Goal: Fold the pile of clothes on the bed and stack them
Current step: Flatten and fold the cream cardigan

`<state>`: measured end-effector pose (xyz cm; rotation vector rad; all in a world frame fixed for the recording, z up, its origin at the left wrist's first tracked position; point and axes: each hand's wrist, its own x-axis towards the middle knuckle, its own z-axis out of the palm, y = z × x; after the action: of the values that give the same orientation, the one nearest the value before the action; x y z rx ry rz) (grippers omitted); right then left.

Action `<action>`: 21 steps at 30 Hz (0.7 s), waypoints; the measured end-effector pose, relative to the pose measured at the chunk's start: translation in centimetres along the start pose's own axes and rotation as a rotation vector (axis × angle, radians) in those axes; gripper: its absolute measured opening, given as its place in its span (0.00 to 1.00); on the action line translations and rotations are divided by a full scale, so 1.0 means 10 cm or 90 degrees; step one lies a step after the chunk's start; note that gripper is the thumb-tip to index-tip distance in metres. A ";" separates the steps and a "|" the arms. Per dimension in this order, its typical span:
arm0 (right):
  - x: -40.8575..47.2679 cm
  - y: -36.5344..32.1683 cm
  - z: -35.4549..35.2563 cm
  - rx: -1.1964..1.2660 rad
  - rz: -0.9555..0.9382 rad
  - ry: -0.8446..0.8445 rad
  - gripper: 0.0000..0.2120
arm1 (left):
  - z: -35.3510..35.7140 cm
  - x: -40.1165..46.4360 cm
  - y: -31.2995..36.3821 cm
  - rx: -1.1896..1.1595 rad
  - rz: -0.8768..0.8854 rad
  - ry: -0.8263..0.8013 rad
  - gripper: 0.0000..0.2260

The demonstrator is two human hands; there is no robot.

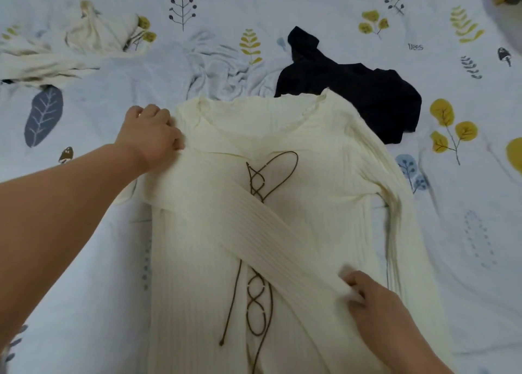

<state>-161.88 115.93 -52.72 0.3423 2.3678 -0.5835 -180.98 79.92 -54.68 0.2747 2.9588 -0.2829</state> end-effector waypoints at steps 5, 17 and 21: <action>0.03 0.12 0.11 -0.149 -0.054 0.278 0.29 | -0.03 -0.11 0.32 -0.093 -0.116 0.139 0.17; -0.27 0.07 0.60 -0.193 -0.280 0.327 0.23 | 0.27 -1.84 1.41 -0.293 -0.194 -0.019 0.27; -0.66 -0.18 0.94 -0.167 -0.379 0.230 0.19 | 0.37 -2.48 1.37 -0.415 -0.567 -0.133 0.23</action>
<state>-152.52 109.14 -54.12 -0.4274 2.8640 -0.4888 -153.71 88.32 -56.33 -1.0713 2.5710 0.5268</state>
